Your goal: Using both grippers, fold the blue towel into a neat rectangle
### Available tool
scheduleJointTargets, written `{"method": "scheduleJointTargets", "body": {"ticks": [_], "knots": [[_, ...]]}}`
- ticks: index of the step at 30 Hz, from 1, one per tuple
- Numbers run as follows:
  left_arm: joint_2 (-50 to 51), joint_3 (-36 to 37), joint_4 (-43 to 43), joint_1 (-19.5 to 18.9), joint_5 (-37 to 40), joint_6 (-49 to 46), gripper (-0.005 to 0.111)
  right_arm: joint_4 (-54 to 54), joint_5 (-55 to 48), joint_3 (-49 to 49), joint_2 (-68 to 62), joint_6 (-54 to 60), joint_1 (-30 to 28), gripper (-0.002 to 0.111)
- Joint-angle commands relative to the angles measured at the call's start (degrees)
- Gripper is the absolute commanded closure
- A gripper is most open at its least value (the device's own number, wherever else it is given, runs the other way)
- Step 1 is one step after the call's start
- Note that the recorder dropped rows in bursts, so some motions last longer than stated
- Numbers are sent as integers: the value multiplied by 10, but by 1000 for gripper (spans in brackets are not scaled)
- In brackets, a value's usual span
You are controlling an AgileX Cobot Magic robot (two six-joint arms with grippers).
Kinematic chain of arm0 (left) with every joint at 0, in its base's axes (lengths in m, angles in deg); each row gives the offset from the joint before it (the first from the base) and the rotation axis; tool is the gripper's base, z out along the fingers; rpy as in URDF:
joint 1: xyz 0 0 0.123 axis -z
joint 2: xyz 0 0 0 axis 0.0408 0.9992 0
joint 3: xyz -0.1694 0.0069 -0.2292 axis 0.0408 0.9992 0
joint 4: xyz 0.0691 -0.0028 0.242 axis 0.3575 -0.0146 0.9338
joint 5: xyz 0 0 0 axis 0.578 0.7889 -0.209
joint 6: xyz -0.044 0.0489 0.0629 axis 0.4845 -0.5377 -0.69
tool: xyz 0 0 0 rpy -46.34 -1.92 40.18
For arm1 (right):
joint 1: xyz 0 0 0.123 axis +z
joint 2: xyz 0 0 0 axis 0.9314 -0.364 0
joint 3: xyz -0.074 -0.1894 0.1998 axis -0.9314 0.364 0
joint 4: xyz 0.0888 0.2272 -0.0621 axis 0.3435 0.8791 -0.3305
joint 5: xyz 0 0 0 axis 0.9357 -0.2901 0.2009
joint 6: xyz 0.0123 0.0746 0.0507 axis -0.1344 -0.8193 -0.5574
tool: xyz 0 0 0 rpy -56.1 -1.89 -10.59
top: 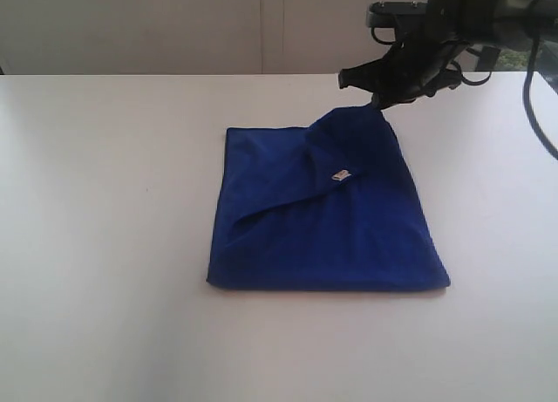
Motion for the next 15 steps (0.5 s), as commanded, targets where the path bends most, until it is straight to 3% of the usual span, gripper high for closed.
{"method": "scheduleJointTargets", "body": {"ticks": [1, 15], "knots": [[-4, 4, -6, -1, 4, -3, 107, -6, -9, 2, 0, 18, -1, 108], [-4, 4, -4, -1, 3, -13, 107, -6, -9, 2, 0, 18, -1, 108]]}}
